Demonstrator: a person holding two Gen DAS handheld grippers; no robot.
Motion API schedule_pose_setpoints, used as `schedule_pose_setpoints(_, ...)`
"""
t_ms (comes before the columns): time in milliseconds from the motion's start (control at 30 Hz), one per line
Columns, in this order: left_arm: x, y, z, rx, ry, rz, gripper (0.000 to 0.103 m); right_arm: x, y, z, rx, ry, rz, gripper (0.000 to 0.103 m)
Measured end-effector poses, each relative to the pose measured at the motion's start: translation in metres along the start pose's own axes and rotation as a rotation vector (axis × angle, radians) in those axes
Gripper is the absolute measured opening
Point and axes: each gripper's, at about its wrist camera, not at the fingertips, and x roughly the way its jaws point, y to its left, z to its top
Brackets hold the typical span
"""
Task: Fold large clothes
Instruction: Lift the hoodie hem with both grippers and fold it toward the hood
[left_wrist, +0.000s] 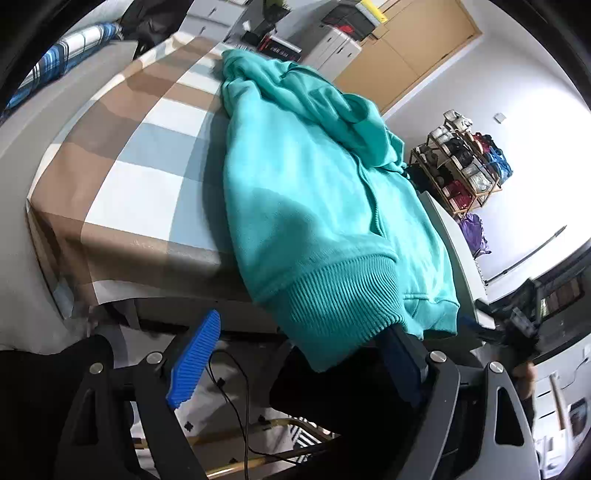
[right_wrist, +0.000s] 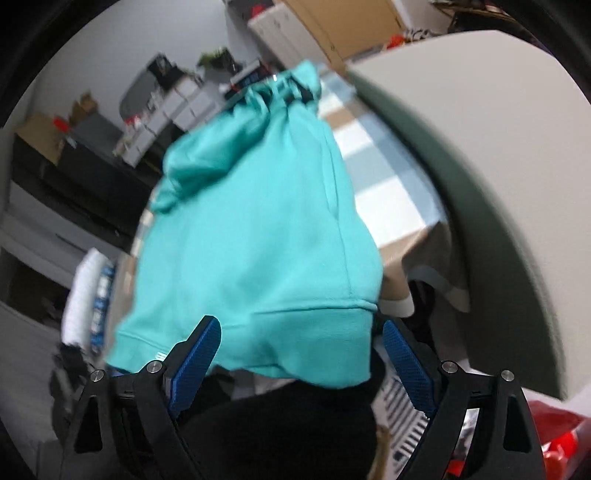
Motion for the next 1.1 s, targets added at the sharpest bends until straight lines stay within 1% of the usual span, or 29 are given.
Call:
schedule_pose_setpoints(67,0.007,0.009,0.005,-0.032,0.037,-0.012,0.081,0.01,-0.009,-0.005,0.024,0.026,0.02,0.091)
schedule_pose_setpoints(100,0.008,0.012,0.005,-0.061,0.042,-0.022,0.081,0.017,-0.013,-0.005,0.049,0.038,0.041,0.091)
schedule_pose_setpoints(133,0.005,0.017,0.006,-0.094,0.036,-0.058,0.081,0.02,-0.02,-0.006,0.065,0.036,0.049,0.091)
schedule_pose_setpoints(200,-0.008,0.021,0.005,-0.142,-0.015,-0.116,0.081,0.024,-0.029,-0.009,0.094,0.036,0.062,0.091)
schedule_pose_setpoints(233,-0.016,0.022,0.004,-0.149,-0.048,-0.143,0.081,0.027,-0.032,-0.011,0.099,0.043,0.073,0.091)
schedule_pose_setpoints(267,-0.023,0.023,0.004,-0.147,-0.072,-0.147,0.082,0.03,-0.032,-0.011,0.101,0.052,0.079,0.091)
schedule_pose_setpoints(300,-0.024,0.024,0.006,-0.144,-0.073,-0.14,0.088,0.033,-0.034,-0.013,0.106,0.062,0.08,0.091)
schedule_pose_setpoints(333,-0.021,0.025,0.007,-0.145,-0.055,-0.137,0.09,0.035,-0.036,-0.015,0.109,0.07,0.084,0.091)
schedule_pose_setpoints(367,-0.016,0.029,0.007,-0.16,-0.035,-0.132,0.09,0.038,-0.037,-0.015,0.106,0.076,0.09,0.091)
schedule_pose_setpoints(433,-0.007,0.037,0.007,-0.215,-0.023,-0.138,0.09,0.042,-0.038,-0.015,0.097,0.073,0.097,0.091)
schedule_pose_setpoints(500,0.01,0.039,0.003,-0.249,0.031,-0.145,0.09,0.046,-0.039,-0.014,0.099,0.071,0.119,0.091)
schedule_pose_setpoints(600,0.031,0.035,-0.004,-0.276,0.094,-0.183,0.09,0.048,-0.042,-0.014,0.112,0.057,0.16,0.088)
schedule_pose_setpoints(667,0.039,0.031,-0.006,-0.285,0.118,-0.195,0.09,0.048,-0.041,-0.014,0.117,0.048,0.195,0.075)
schedule_pose_setpoints(700,0.044,0.029,-0.006,-0.29,0.116,-0.197,0.09,0.049,-0.04,-0.014,0.115,0.045,0.205,0.073)
schedule_pose_setpoints(733,0.046,0.028,-0.005,-0.295,0.108,-0.199,0.09,0.047,-0.039,-0.015,0.104,0.036,0.209,0.067)
schedule_pose_setpoints(767,0.049,0.027,-0.005,-0.301,0.107,-0.184,0.09,0.046,-0.037,-0.016,0.09,0.027,0.216,0.057)
schedule_pose_setpoints(800,0.05,0.028,-0.005,-0.311,0.103,-0.175,0.09,0.044,-0.038,-0.017,0.078,0.019,0.218,0.053)
schedule_pose_setpoints(833,0.051,0.028,-0.006,-0.316,0.098,-0.173,0.09,0.041,-0.04,-0.017,0.075,0.014,0.218,0.046)
schedule_pose_setpoints(867,0.05,0.025,-0.008,-0.309,0.092,-0.159,0.09,0.038,-0.042,-0.018,0.078,0.007,0.228,0.035)
schedule_pose_setpoints(900,0.048,0.025,-0.009,-0.3,0.081,-0.149,0.088,0.036,-0.043,-0.019,0.085,0.0,0.242,0.029)
schedule_pose_setpoints(933,0.044,0.022,-0.01,-0.281,0.067,-0.137,0.085,0.034,-0.044,-0.019,0.093,-0.005,0.255,0.022)
schedule_pose_setpoints(967,0.04,0.019,-0.01,-0.265,0.056,-0.148,0.073,0.032,-0.044,-0.019,0.099,-0.01,0.269,0.017)
schedule_pose_setpoints(1000,0.038,0.019,-0.011,-0.255,0.052,-0.163,0.06,0.028,-0.044,-0.019,0.099,-0.023,0.295,0.015)
schedule_pose_setpoints(1033,0.033,0.016,-0.011,-0.249,0.044,-0.169,0.057,0.025,-0.041,-0.019,0.092,-0.034,0.317,0.013)
schedule_pose_setpoints(1100,0.024,0.014,-0.011,-0.227,0.014,-0.205,0.05,0.017,-0.035,-0.019,0.073,-0.051,0.354,0.013)
